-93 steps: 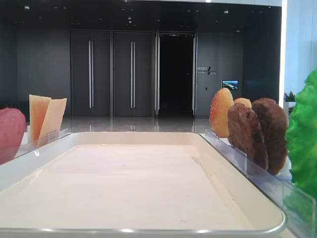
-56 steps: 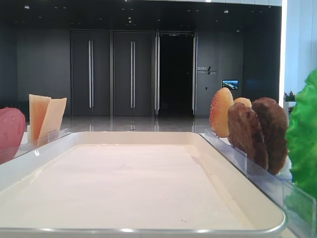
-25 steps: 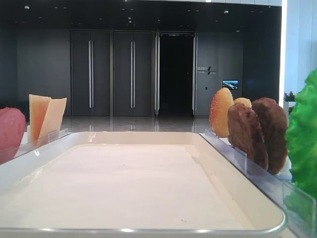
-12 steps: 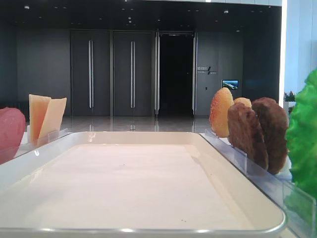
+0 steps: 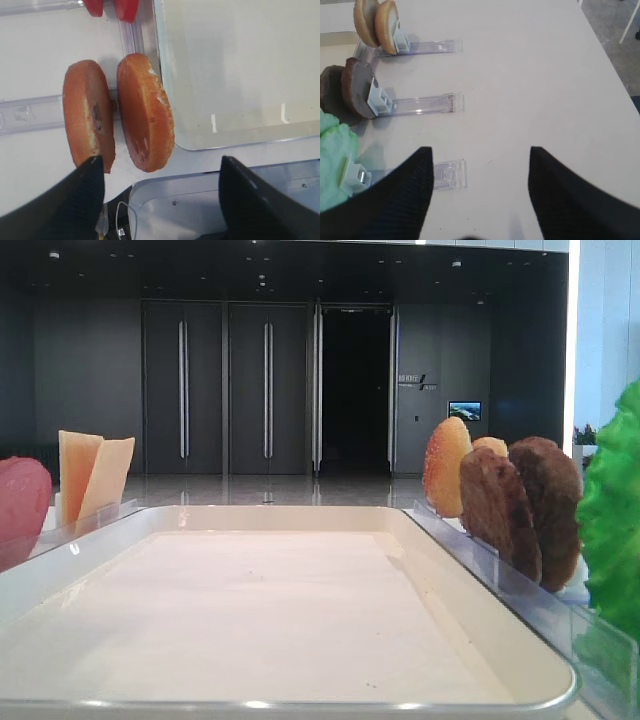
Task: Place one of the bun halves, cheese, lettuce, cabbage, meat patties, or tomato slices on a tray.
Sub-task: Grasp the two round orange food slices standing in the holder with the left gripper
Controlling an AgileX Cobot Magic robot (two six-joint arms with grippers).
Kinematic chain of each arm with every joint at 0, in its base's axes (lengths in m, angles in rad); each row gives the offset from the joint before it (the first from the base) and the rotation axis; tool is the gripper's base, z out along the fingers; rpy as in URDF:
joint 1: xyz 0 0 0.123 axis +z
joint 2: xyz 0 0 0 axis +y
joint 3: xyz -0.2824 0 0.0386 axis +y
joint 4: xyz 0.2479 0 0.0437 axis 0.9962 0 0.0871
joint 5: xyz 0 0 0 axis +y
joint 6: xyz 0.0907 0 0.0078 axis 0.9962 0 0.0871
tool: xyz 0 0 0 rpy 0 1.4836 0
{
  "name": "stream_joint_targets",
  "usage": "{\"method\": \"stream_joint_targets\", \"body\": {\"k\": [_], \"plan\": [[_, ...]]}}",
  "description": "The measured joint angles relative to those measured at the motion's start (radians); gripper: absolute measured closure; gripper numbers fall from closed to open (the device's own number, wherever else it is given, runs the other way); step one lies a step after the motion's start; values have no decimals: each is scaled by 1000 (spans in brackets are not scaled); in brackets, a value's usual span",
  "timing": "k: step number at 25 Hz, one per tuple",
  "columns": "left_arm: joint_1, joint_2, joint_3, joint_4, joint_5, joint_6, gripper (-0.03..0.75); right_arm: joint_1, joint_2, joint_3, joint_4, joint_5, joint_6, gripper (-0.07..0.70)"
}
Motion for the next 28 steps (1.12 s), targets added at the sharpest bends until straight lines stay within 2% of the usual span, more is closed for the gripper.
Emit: {"method": "stream_joint_targets", "body": {"k": [6, 7, 13, 28], "plan": [[0, 77, 0, 1, -30, 0, 161, 0, 0, 0, 0, 0, 0, 202], [0, 104, -1, 3, -53, 0, 160, 0, 0, 0, 0, 0, 0, 202], [0, 162, -2, 3, -95, 6, 160, 0, 0, 0, 0, 0, 0, 202], [0, 248, -3, 4, -83, 23, 160, 0, 0, 0, 0, 0, 0, 202]]}}
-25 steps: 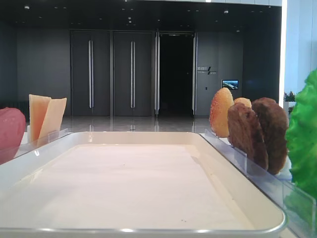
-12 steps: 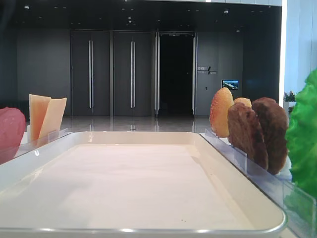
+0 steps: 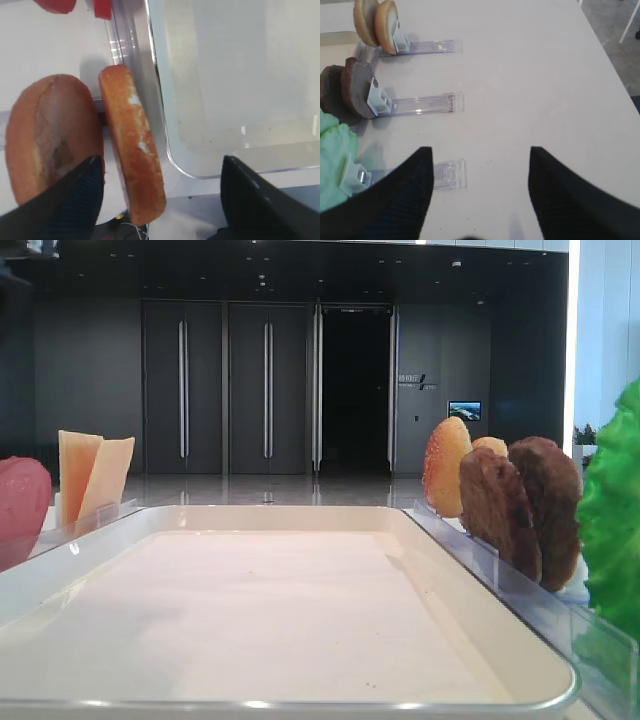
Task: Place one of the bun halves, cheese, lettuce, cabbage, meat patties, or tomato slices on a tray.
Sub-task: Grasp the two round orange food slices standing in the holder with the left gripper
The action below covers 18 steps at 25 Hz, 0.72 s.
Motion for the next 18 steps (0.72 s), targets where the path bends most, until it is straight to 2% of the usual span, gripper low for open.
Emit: {"method": "stream_joint_targets", "body": {"k": [18], "plan": [[0, 50, 0, 20, 4, 6, 160, 0, 0, 0, 0, 0, 0, 202]]}}
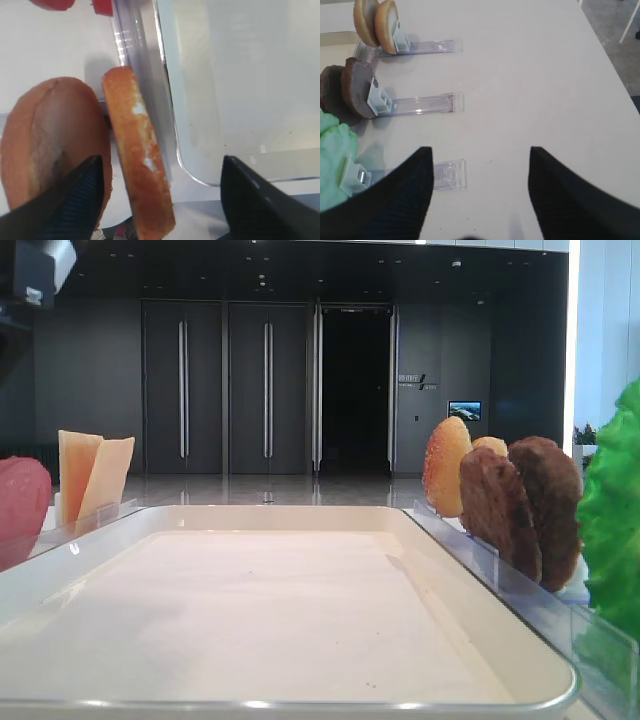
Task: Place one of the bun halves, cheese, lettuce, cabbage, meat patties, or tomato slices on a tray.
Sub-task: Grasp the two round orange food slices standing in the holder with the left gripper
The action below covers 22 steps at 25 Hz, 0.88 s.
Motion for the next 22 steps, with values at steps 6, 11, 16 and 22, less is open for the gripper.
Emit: {"method": "stream_joint_targets", "body": {"k": [6, 11, 16, 22], "plan": [[0, 0, 0, 5, 18, 0, 188, 0, 0, 0, 0, 0, 0, 202], [0, 0, 0, 9, 43, 0, 323, 0, 0, 0, 0, 0, 0, 202], [0, 0, 0, 14, 65, 0, 491, 0, 0, 0, 0, 0, 0, 202], [0, 0, 0, 31, 89, 0, 560, 0, 0, 0, 0, 0, 0, 202]]}}
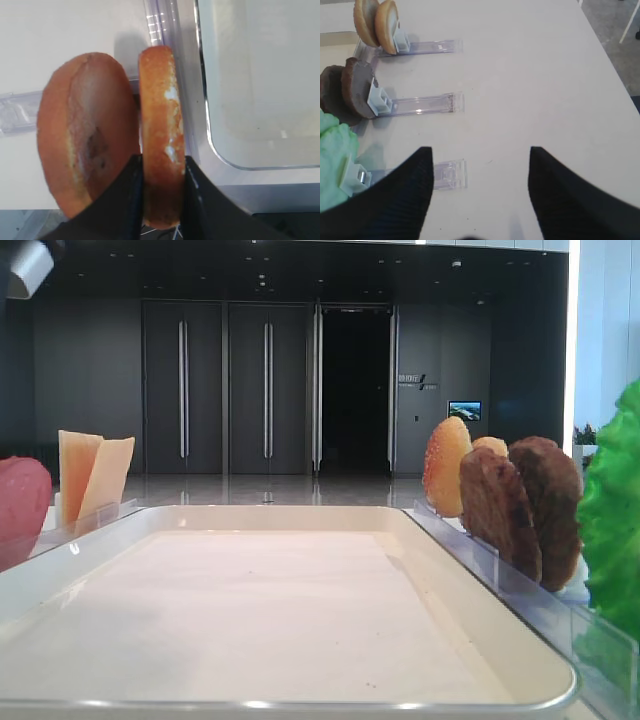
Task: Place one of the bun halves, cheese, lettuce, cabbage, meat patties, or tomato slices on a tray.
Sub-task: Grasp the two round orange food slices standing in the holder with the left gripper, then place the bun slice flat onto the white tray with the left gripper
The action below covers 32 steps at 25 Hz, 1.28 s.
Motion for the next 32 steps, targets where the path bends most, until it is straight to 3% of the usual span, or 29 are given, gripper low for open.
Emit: {"method": "stream_joint_targets", "body": {"k": [5, 12, 20, 32], "plan": [[0, 0, -2, 1, 3, 0, 566, 0, 0, 0, 0, 0, 0, 202], [0, -10, -111, 1, 90, 11, 571, 0, 0, 0, 0, 0, 0, 202], [0, -85, -258, 4, 102, 22, 571, 0, 0, 0, 0, 0, 0, 202], [0, -119, -269, 26, 109, 22, 575, 0, 0, 0, 0, 0, 0, 202]]}}
